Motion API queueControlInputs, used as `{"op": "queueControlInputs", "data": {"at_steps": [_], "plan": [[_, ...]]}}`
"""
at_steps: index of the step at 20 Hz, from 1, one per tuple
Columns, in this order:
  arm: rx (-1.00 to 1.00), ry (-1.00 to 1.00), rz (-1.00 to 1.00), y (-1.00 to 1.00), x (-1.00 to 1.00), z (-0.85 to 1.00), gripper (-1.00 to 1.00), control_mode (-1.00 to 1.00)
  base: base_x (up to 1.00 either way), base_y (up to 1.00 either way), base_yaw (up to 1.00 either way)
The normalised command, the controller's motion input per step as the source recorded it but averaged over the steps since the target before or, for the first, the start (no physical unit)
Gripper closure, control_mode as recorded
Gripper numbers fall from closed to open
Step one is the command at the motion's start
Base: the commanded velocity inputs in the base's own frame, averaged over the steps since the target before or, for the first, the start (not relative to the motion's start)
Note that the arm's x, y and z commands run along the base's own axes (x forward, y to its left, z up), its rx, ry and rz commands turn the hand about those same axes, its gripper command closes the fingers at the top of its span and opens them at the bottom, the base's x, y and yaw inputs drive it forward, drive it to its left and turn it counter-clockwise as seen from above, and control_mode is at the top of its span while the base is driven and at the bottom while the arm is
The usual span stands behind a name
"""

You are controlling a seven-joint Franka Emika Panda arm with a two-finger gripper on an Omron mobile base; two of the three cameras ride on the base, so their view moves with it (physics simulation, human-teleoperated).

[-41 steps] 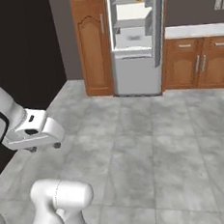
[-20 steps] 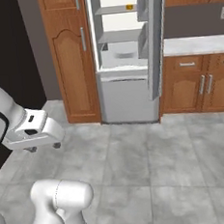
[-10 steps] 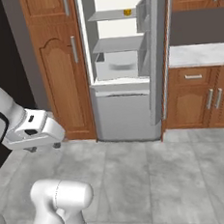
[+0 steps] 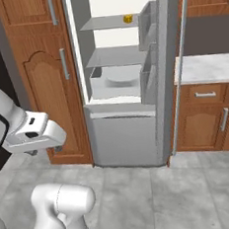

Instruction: Take the cheese, chicken drumstick, and eggplant from the fridge and place them on the plate on the dining counter to create an appetizer plate.

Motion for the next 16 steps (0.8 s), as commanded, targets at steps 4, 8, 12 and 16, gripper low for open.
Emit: {"op": "queueControlInputs", "data": {"at_steps": [4,8,12,16], "plan": [[0.00,0.00,0.00,0.00,0.00,0.00,-1.00,1.00,0.85,-0.29,-0.02],[0.00,0.00,0.00,0.00,0.00,0.00,-1.00,1.00,0.68,-0.42,-0.01],[0.00,0.00,0.00,0.00,0.00,0.00,-1.00,1.00,0.66,-0.40,0.00],[0.00,0.00,0.00,0.00,0.00,0.00,-1.00,1.00,0.69,-0.13,0.00]]}}
